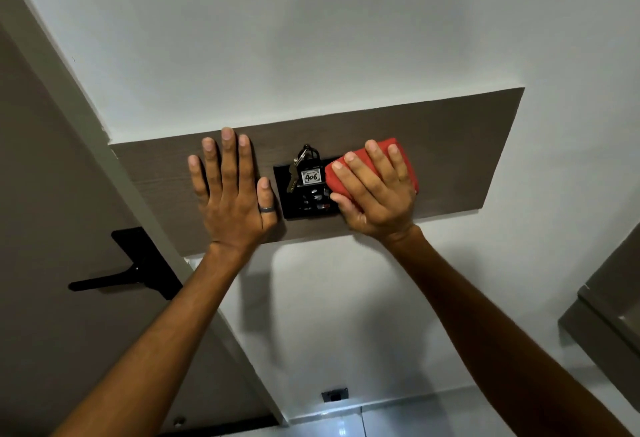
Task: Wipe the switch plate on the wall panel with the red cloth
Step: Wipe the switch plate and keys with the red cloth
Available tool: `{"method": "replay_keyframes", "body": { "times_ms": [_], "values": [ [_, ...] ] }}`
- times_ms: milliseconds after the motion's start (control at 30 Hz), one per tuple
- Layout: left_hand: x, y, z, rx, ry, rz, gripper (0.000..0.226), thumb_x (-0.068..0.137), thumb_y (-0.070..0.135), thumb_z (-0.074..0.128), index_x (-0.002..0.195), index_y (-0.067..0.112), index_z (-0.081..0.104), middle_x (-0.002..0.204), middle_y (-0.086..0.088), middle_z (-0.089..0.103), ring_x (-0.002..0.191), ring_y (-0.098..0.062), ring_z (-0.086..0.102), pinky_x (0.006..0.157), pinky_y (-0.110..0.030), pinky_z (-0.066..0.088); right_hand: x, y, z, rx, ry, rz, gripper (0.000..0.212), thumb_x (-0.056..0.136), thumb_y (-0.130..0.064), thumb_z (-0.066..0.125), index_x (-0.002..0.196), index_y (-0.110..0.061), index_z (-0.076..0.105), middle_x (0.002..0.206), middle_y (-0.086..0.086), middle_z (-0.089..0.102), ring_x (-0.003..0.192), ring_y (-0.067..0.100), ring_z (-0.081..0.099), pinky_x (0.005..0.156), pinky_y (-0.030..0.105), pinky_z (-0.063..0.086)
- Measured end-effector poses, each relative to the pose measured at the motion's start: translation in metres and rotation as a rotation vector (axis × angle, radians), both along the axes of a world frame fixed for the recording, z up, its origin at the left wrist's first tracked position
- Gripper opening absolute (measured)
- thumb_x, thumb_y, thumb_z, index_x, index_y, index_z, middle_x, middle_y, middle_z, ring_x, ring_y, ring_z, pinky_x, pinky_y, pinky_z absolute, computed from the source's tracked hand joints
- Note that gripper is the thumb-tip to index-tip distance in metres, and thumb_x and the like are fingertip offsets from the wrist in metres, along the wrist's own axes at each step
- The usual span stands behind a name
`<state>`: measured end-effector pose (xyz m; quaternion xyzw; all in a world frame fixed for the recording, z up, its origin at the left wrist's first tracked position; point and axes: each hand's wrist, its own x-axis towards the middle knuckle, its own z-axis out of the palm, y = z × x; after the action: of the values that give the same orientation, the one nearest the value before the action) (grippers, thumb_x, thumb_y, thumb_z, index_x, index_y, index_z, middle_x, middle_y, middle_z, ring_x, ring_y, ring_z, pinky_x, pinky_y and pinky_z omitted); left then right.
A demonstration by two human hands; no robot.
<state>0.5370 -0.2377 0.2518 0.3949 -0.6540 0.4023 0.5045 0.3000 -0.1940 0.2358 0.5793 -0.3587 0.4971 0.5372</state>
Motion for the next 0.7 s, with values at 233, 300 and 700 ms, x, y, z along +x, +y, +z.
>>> {"method": "replay_keyframes", "body": {
  "times_ms": [233,300,700],
  "values": [
    [-0.001,-0.003,0.000,-0.006,0.022,-0.030,0.061,0.103,0.030,0.030,0.157,0.002,0.027,0.157,-0.024,0.034,0.156,-0.023,-0.002,0.128,-0.048,0.004,0.030,-0.003,0.000,0.012,-0.236,0.017,0.038,0.106,-0.038,0.051,0.129,-0.018,0.073,0.130,0.007,0.070,0.131,0.035,0.060,0.125,0.053,0.034],
    [0.000,-0.003,0.000,-0.012,0.023,-0.023,0.062,0.103,0.031,0.030,0.157,0.003,0.026,0.157,-0.024,0.034,0.157,-0.023,-0.001,0.129,-0.047,0.004,0.010,-0.004,-0.004,-0.005,-0.082,-0.012,0.042,0.107,-0.039,0.045,0.132,-0.017,0.071,0.136,0.008,0.065,0.131,0.036,0.060,0.123,0.056,0.036],
    [-0.002,0.001,0.002,-0.003,0.032,-0.006,0.062,0.102,0.030,0.032,0.157,0.003,0.026,0.157,-0.024,0.037,0.157,-0.024,0.000,0.128,-0.049,0.006,0.042,-0.001,-0.013,0.045,-0.376,-0.050,0.044,0.110,-0.039,0.036,0.137,-0.020,0.066,0.142,0.007,0.059,0.141,0.036,0.051,0.129,0.054,0.027]
  ]
}}
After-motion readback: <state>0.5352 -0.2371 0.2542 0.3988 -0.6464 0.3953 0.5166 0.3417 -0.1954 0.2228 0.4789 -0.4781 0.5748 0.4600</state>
